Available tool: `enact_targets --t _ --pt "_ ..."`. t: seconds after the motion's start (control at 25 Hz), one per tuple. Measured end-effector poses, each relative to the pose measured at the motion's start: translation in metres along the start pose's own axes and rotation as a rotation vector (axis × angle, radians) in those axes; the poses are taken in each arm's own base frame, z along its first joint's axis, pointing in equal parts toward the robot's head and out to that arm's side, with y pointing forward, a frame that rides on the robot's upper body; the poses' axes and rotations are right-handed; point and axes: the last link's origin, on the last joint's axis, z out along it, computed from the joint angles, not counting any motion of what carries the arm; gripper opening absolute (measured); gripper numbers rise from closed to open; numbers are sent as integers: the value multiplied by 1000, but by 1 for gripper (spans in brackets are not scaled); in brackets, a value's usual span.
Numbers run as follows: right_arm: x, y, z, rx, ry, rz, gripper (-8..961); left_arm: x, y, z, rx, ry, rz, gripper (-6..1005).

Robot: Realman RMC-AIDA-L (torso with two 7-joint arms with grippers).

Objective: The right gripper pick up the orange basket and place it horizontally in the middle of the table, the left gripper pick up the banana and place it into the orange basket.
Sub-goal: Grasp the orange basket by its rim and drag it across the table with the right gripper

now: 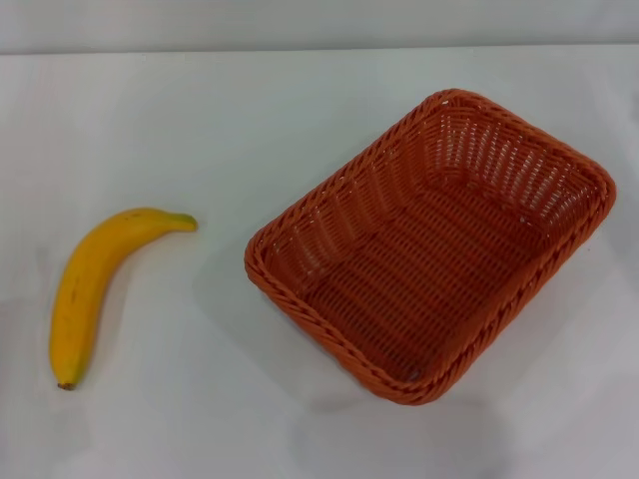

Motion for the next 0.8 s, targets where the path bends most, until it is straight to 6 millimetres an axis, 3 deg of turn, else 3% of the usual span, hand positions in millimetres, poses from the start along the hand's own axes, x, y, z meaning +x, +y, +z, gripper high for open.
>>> enact_targets --t 0.16,0.4,0.6,0.8 --pt "-49 4 17 -120 107 -76 857 1 -2 0 5 3 2 825" --pt "-118 41 33 -378 296 -104 854 1 -2 0 6 4 4 823" --pt "-140 88 44 -499 527 -226 852 1 -2 1 6 2 6 822" --pt "-137 130 53 -514 699 -350 851 1 -3 1 5 1 8 821"
